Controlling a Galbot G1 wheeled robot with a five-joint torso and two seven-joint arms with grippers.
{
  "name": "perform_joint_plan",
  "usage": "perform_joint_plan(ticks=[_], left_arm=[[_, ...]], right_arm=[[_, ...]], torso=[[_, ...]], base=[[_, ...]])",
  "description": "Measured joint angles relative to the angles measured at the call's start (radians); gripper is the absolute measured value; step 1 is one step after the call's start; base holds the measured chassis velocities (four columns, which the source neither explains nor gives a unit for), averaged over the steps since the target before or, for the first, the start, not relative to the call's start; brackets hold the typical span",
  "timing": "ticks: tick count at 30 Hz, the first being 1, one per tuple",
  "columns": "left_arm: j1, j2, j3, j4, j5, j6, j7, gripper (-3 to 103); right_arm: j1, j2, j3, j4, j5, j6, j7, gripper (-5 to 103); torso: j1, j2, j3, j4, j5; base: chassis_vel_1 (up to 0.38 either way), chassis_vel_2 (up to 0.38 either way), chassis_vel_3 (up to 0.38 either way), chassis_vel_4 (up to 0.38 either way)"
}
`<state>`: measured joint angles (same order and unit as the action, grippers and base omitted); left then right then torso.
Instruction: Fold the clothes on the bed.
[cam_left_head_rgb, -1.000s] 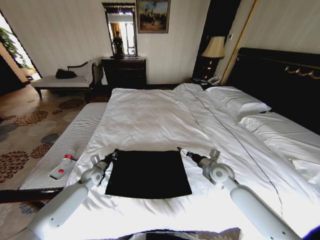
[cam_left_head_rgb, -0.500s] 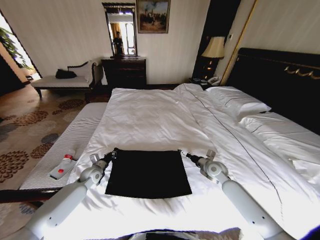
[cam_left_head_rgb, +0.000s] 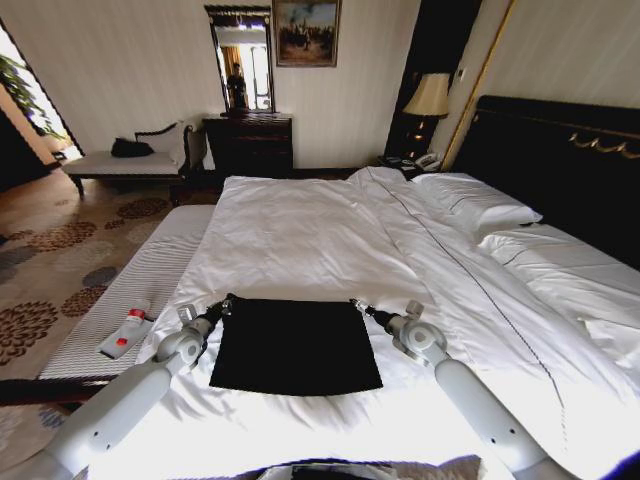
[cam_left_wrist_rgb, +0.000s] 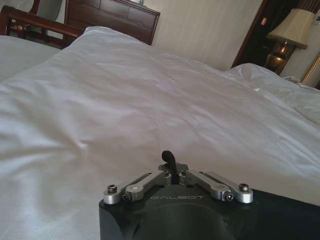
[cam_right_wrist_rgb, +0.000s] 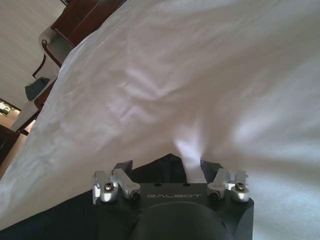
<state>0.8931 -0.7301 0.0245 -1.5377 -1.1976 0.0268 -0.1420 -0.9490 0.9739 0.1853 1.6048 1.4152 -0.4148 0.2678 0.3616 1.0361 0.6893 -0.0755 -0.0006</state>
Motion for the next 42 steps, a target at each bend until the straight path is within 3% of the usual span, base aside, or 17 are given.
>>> perform_joint_plan(ticks=[4, 8, 10, 13, 16, 17, 19, 21, 35, 42], left_arm=[[0.001, 0.001, 0.000, -0.002, 0.000, 0.000, 0.000, 2], [-0.004, 0.000, 0.001, -0.002, -0.001, 0.001, 0.000, 2], [-0.005, 0.000, 0.002, -0.002, -0.001, 0.001, 0.000, 2], [-0.008, -0.003, 0.005, -0.002, -0.002, 0.001, -0.001, 2], [-0.009, -0.004, 0.005, -0.001, -0.002, 0.002, -0.001, 2], [-0.009, -0.004, 0.005, -0.001, -0.002, 0.002, -0.001, 2], [-0.009, -0.004, 0.005, 0.000, -0.002, 0.002, -0.001, 2], [-0.009, -0.004, 0.005, 0.001, -0.002, 0.002, -0.001, 2], [0.008, -0.005, -0.021, -0.021, -0.001, -0.004, -0.010, 2], [0.035, 0.034, -0.095, -0.116, -0.049, -0.008, -0.030, 2]], right_arm=[[0.007, 0.003, -0.006, -0.016, -0.004, -0.002, -0.003, 66], [0.013, 0.007, -0.013, -0.028, -0.011, -0.003, -0.006, 44], [0.013, 0.007, -0.013, -0.028, -0.011, -0.003, -0.006, 44], [0.014, 0.009, -0.017, -0.032, -0.021, -0.003, -0.008, 28], [0.014, 0.010, -0.018, -0.035, -0.025, -0.003, -0.008, 23], [0.013, 0.010, -0.018, -0.035, -0.027, -0.002, -0.009, 13], [0.013, 0.010, -0.018, -0.035, -0.028, -0.002, -0.010, 13], [0.013, 0.010, -0.019, -0.030, -0.029, -0.001, -0.010, 3], [-0.007, 0.005, -0.002, 0.038, -0.039, 0.022, -0.007, 0], [-0.024, -0.032, 0.036, 0.181, -0.056, 0.053, 0.006, 0]], torso=[[0.000, 0.000, 0.000, -0.0001, 0.0000], [0.000, 0.000, 0.000, -0.0001, 0.0001], [0.000, 0.000, 0.000, -0.0001, 0.0001], [0.000, 0.000, 0.000, -0.0001, 0.0001], [0.000, 0.000, 0.000, -0.0001, 0.0001], [0.000, 0.000, 0.000, 0.0000, 0.0001], [0.000, 0.000, 0.000, -0.0001, 0.0001], [0.000, 0.000, 0.000, -0.0001, 0.0001], [0.000, 0.000, 0.000, -0.0001, 0.0000], [0.000, 0.000, 0.000, 0.0000, 0.0001]], base=[[0.000, 0.000, 0.000, 0.000], [0.000, 0.000, 0.000, 0.000], [0.000, 0.000, 0.000, 0.000], [0.000, 0.000, 0.000, 0.000], [0.000, 0.000, 0.000, 0.000], [0.000, 0.000, 0.000, 0.000], [0.000, 0.000, 0.000, 0.000], [0.000, 0.000, 0.000, 0.000], [0.000, 0.000, 0.000, 0.000], [0.000, 0.000, 0.000, 0.000]])
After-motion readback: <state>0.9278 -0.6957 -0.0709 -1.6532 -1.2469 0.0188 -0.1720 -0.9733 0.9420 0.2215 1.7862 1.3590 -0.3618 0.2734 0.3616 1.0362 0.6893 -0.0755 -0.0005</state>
